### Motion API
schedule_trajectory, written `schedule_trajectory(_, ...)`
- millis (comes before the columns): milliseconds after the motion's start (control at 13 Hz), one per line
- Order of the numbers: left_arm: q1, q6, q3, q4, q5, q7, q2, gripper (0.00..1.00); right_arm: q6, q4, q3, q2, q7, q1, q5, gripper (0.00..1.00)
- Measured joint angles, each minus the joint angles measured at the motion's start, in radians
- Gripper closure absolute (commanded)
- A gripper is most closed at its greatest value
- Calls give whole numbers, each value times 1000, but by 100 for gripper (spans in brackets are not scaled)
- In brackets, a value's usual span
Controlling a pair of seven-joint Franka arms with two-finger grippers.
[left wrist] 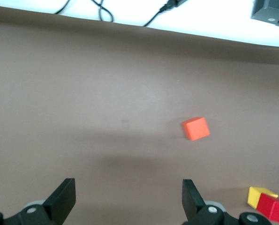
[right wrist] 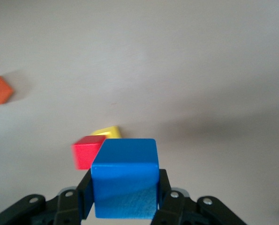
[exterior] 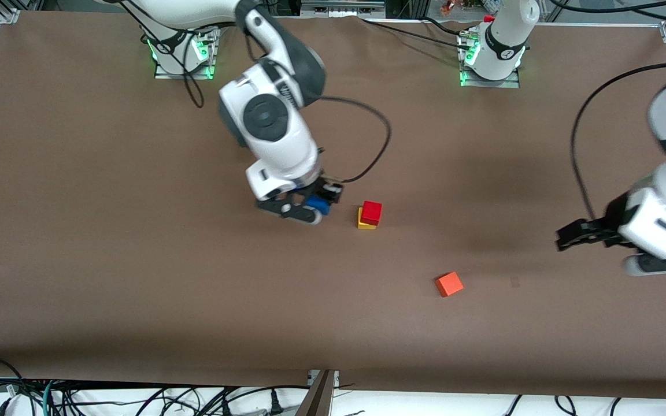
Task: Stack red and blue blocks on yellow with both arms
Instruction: 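Release the red cube and withdraw the left gripper while the right gripper approaches, then lower the blue cube onto the red cube and open the right gripper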
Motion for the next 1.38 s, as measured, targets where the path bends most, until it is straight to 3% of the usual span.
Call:
schedule_trajectory(385,19,-124,-18,0,-1,17,-28,0,166,15,-7,89,186,128,-80,80)
schedule_trajectory(615,19,-213,-25,0,-1,17,-33,0,196,18,-10,119,196,139,-89,80)
schedule_trajectory(1231,-19,-273,-14,-28,-1,8,-145,0,263,20,-12,175,196,140,-129,73)
schedule_trajectory(1308,-17,-275,-10,-45,-1,8,-160,0,267,20,-13,176,196,140,-130,68)
schedule_trajectory(1385,-17,-277,-8,-68,-1,8,-179,0,270,20,-16,176,196,140,-130,57)
